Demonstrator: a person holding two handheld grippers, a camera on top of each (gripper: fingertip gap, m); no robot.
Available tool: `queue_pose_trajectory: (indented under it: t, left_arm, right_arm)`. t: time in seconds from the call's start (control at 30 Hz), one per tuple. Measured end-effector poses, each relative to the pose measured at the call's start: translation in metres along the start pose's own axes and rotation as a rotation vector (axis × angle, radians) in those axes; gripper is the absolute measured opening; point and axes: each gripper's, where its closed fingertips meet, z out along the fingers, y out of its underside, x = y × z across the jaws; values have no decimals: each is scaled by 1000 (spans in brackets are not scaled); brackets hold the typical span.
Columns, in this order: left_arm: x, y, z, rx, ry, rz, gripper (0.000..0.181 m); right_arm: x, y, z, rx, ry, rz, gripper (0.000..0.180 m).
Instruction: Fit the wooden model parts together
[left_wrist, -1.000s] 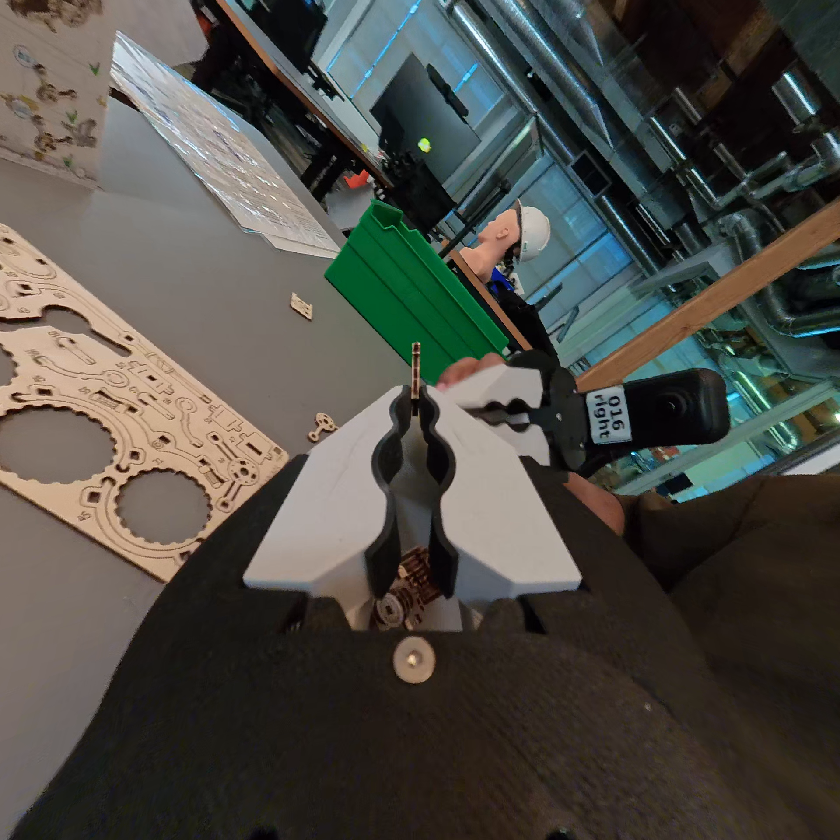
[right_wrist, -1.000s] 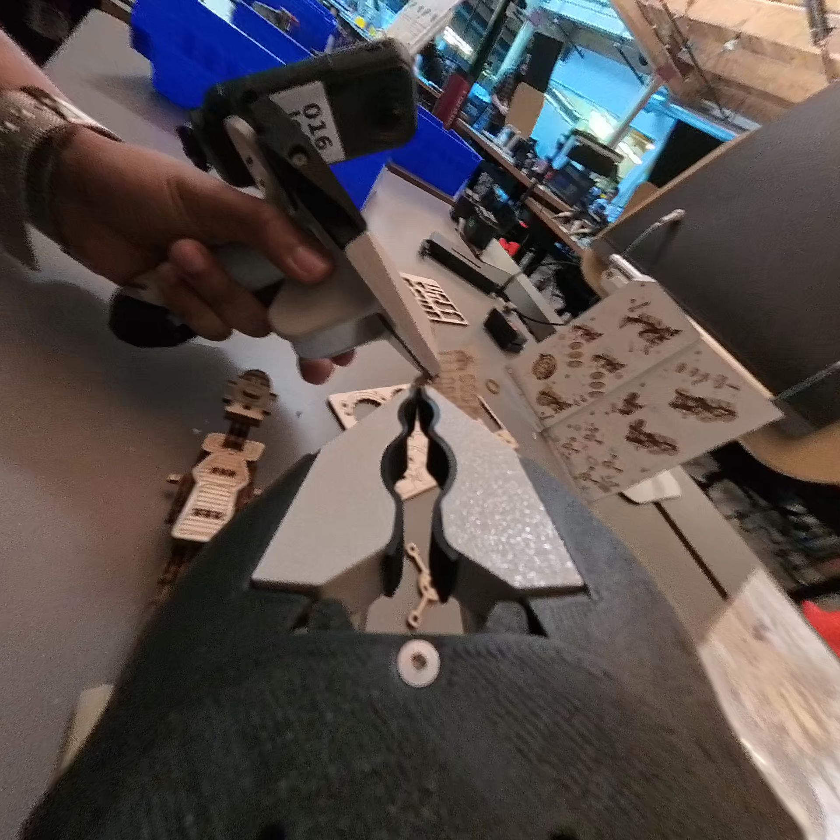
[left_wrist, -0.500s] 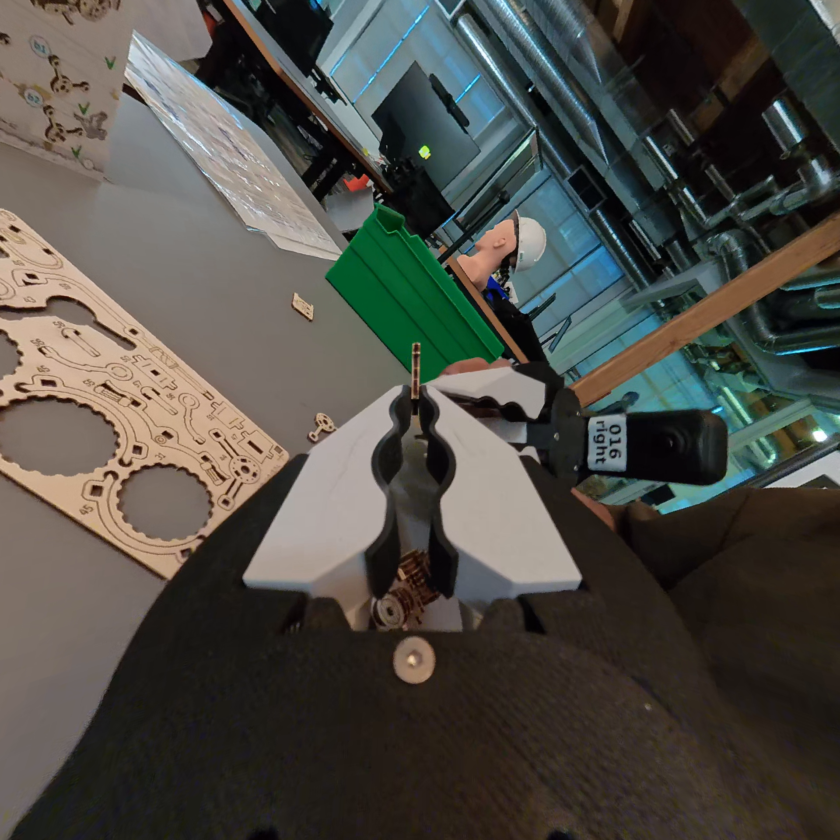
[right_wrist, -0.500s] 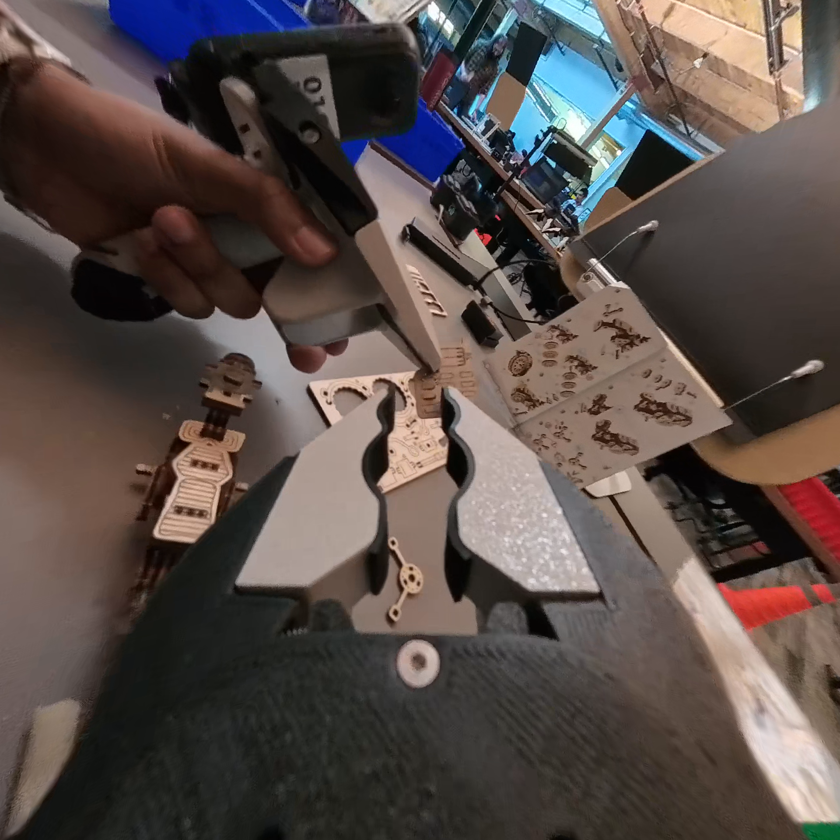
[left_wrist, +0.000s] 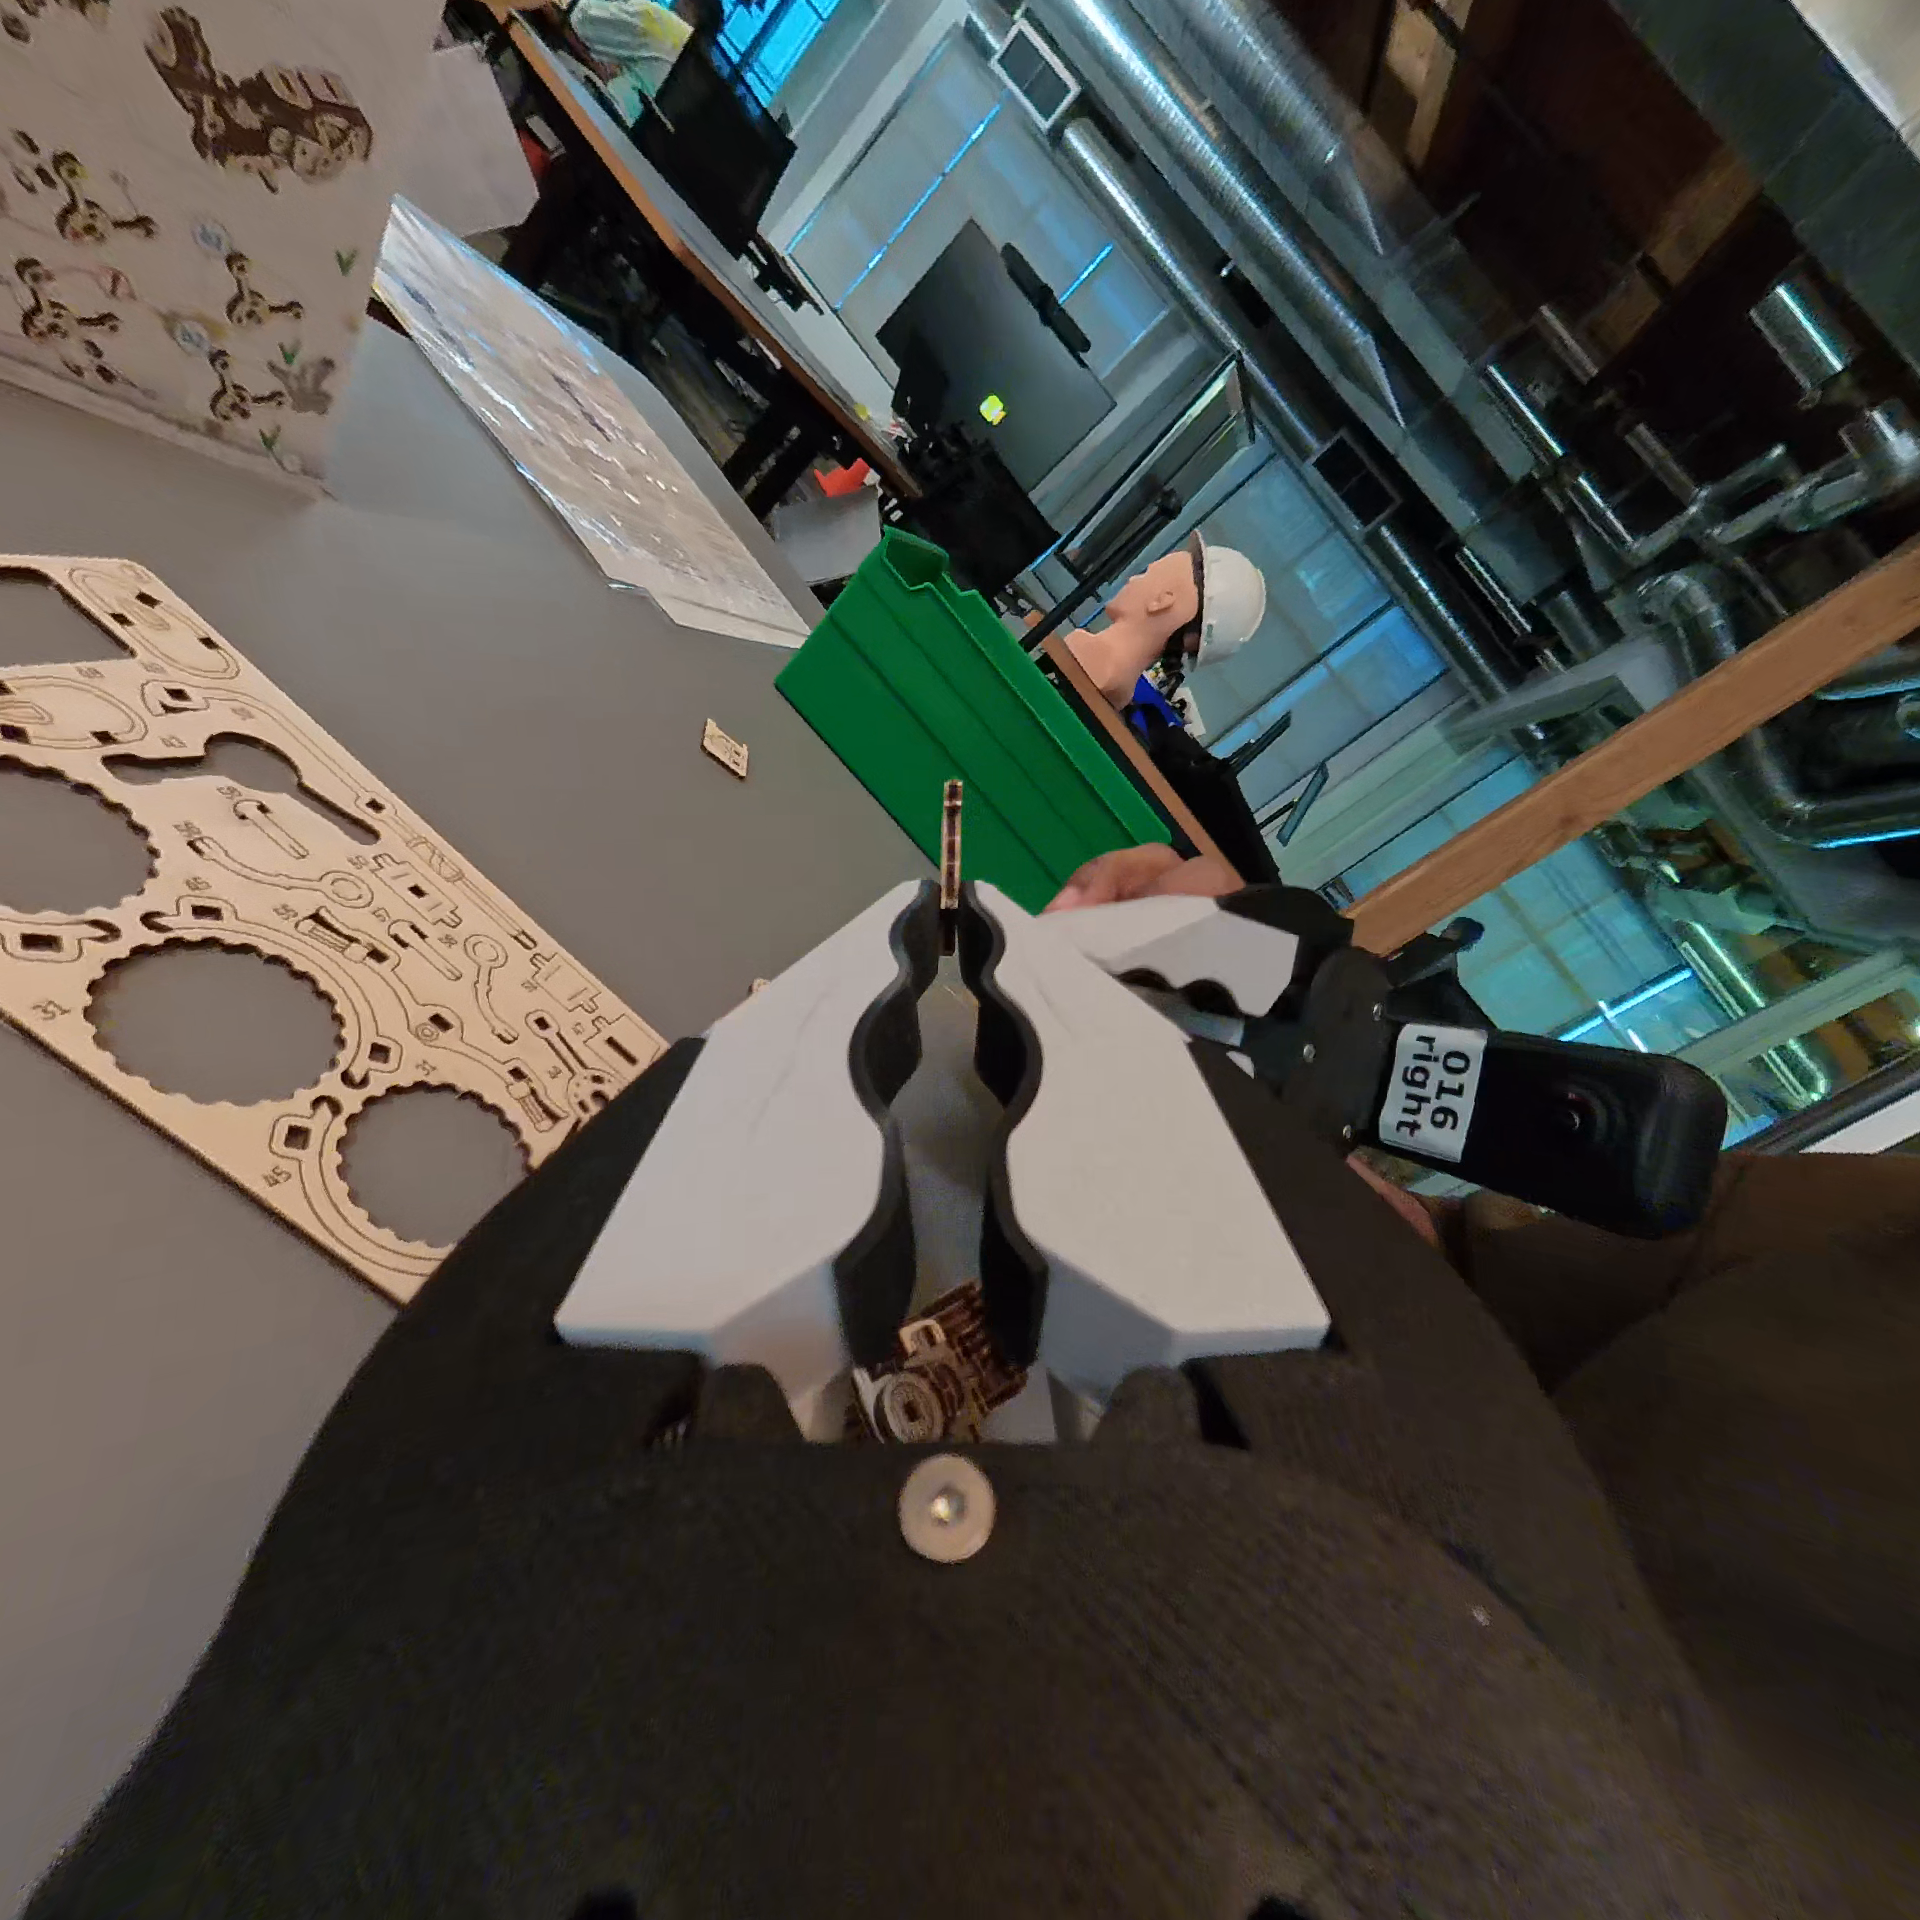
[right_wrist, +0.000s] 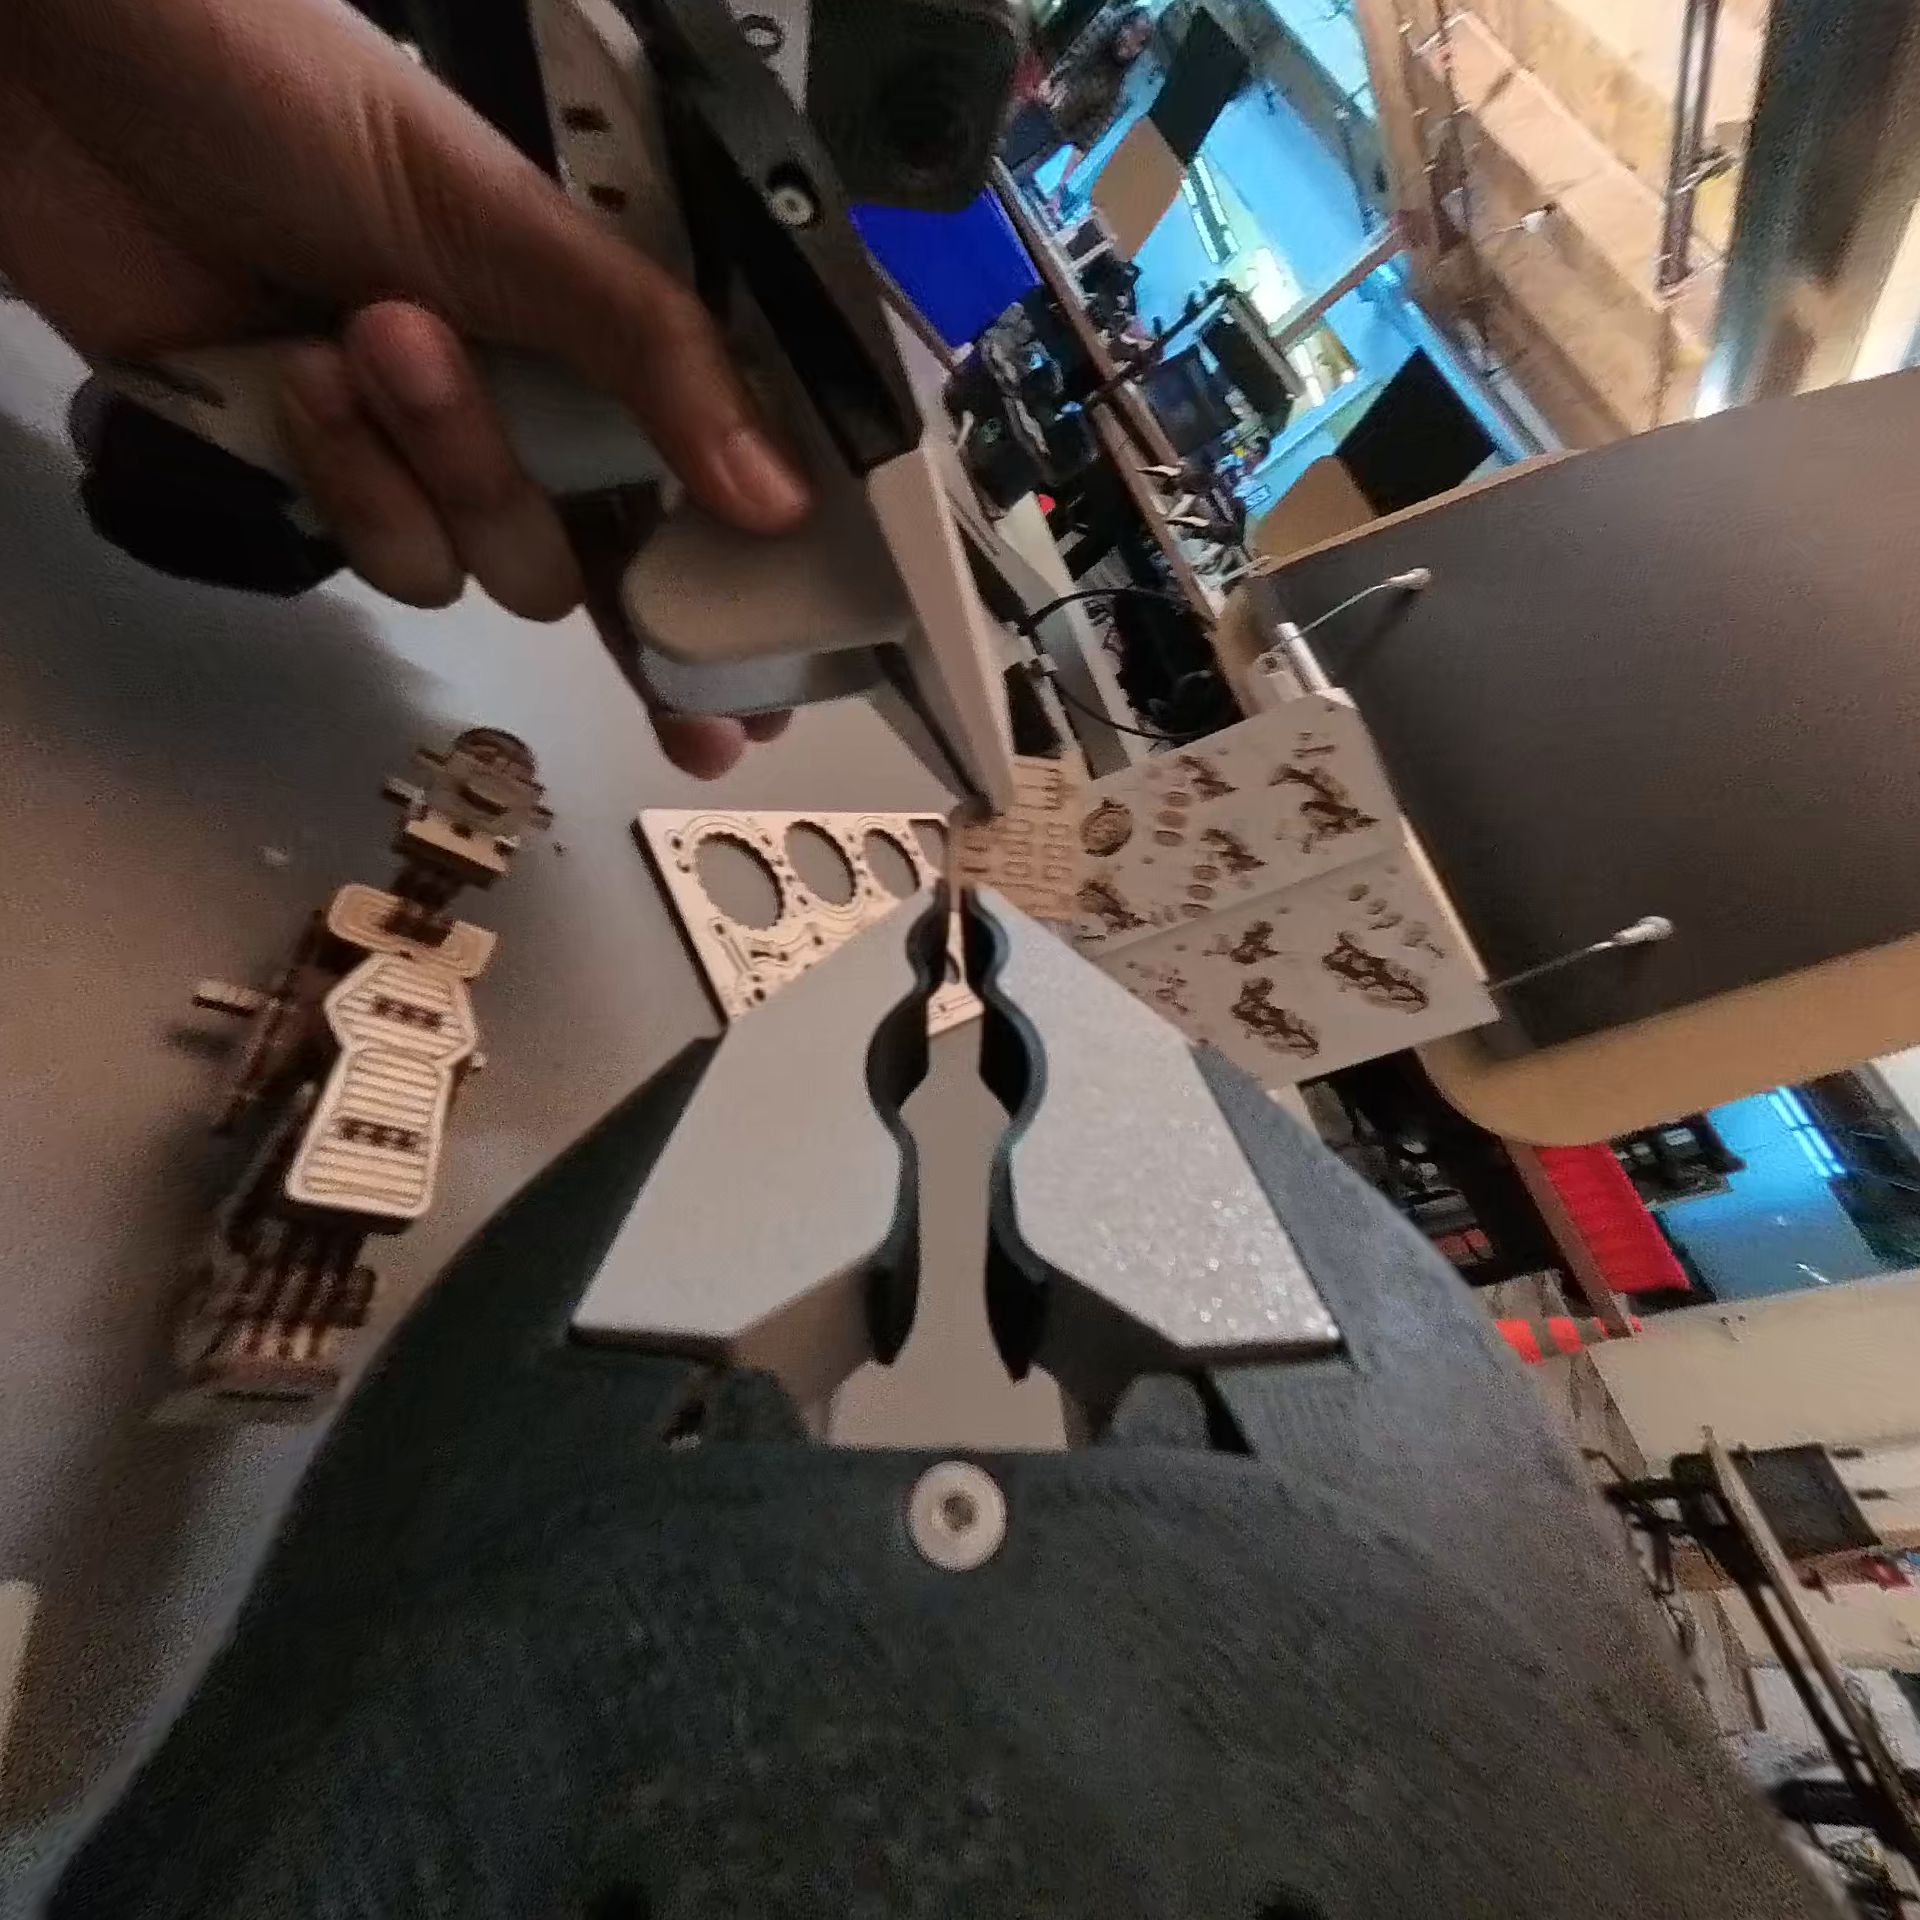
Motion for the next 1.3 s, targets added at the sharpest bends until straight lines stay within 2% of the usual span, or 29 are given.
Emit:
queue_pose_trajectory:
  t: [0.13,0.27,0.37,0.43,0.6,0.67,0.77,0.87,1.03,1.3]
  left_arm:
    - [1,8,3,-36,19,-23,1]
    - [5,12,5,-42,45,-84,1]
    - [5,8,4,-16,72,-172,1]
    - [7,3,2,10,99,-214,1]
    - [6,2,2,3,71,-134,1]
    - [5,1,1,18,75,-132,1]
    - [7,-3,-1,42,107,-122,1]
    - [14,-5,-2,53,160,-117,1]
    - [23,-6,-2,52,227,-106,0]
    - [38,-5,-4,41,324,-89,0]
  right_arm:
    - [2,2,1,15,-5,99,21]
    - [-1,0,2,12,0,52,18]
    - [-4,-3,2,23,-8,51,2]
    - [-11,-5,2,26,-48,60,0]
    - [-7,-16,0,65,-28,55,0]
    - [0,-19,-2,96,-12,171,2]
    - [20,-8,-4,134,23,441,21]
    - [29,2,-5,184,-45,773,38]
    - [19,-16,-9,312,-274,1039,26]
    - [20,-27,-16,389,-368,1167,12]
